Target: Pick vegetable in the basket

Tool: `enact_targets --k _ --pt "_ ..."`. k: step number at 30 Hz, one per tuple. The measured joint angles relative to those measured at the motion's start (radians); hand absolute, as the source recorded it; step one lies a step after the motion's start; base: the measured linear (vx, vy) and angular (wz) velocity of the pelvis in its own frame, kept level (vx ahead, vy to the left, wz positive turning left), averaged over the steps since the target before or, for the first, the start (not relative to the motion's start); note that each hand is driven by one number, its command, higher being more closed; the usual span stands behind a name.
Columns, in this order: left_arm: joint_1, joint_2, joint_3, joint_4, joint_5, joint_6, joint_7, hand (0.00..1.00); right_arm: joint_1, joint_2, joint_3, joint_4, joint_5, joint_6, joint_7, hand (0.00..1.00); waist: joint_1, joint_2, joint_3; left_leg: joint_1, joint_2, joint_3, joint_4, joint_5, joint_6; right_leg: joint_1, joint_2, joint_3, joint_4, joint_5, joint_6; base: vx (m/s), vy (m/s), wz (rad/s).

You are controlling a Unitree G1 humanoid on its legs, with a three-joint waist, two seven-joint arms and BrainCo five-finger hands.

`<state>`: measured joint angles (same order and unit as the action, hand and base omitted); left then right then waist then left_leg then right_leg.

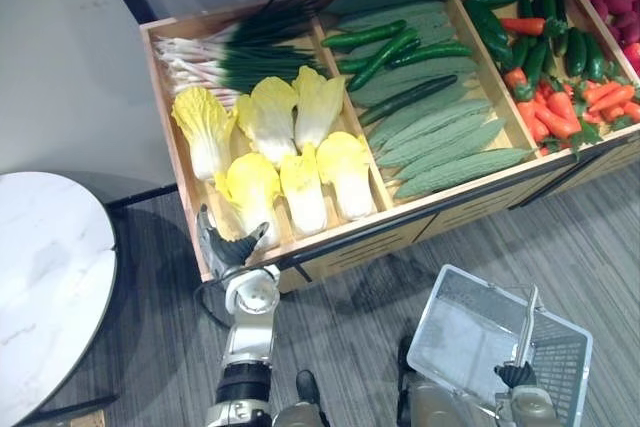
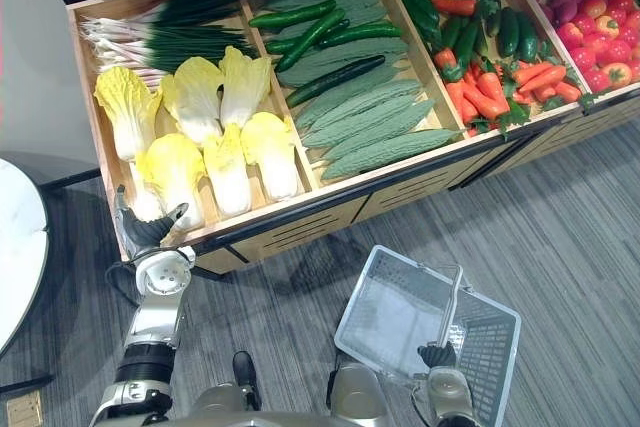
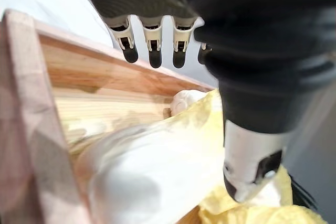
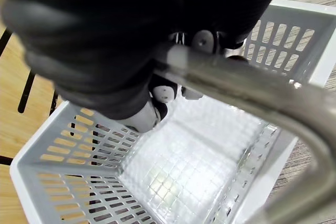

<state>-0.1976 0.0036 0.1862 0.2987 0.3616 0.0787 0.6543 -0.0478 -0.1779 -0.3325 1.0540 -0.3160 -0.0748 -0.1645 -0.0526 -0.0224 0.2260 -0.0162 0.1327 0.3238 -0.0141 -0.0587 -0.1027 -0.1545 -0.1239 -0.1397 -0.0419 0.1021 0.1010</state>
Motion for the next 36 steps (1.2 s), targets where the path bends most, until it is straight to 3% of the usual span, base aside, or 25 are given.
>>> enact_targets --k 14,17,18,23,36 --pt "-0.146 0.027 0.006 0.178 -0.008 0.019 0.01 0.0 -0.035 -0.003 0.047 -0.023 0.001 -0.001 -0.001 1.0 -0.007 0.005 0.029 -0.023 0.0 0.035 0.005 -0.009 0.0 -0.05 0.004 0.03 0.011 0.0 0.0 0.0 -0.014 -0.08" --pt "-0.156 0.045 0.019 0.206 -0.037 0.021 0.016 0.0 -0.043 -0.003 0.068 -0.025 0.001 -0.002 -0.001 1.0 -0.02 0.005 0.03 -0.022 0.002 0.048 0.007 -0.011 -0.002 -0.053 0.006 0.037 0.011 0.0 0.0 0.02 -0.015 -0.07" --pt "-0.164 0.046 0.019 0.223 -0.037 0.021 0.02 1.0 -0.044 -0.003 0.068 -0.025 0.001 -0.002 -0.001 1.0 -0.022 0.006 0.03 -0.021 0.002 0.049 0.007 -0.012 -0.002 -0.053 0.006 0.038 0.011 0.0 0.0 0.02 -0.018 -0.04" --pt "-0.205 0.074 0.052 0.297 -0.046 0.016 0.043 1.0 -0.044 -0.003 0.077 -0.025 0.002 -0.003 -0.001 1.0 -0.023 0.006 0.03 -0.019 0.003 0.053 0.019 -0.022 -0.003 -0.049 0.006 0.043 0.011 0.0 0.0 0.0 -0.017 -0.03" --pt "-0.228 0.124 0.061 0.465 -0.086 -0.047 0.041 1.0 -0.036 -0.005 0.106 -0.011 0.003 -0.02 -0.003 1.0 -0.021 0.01 0.03 0.019 0.014 0.074 0.034 -0.044 -0.006 -0.009 0.007 0.057 -0.004 0.001 0.002 0.0 -0.018 -0.04"
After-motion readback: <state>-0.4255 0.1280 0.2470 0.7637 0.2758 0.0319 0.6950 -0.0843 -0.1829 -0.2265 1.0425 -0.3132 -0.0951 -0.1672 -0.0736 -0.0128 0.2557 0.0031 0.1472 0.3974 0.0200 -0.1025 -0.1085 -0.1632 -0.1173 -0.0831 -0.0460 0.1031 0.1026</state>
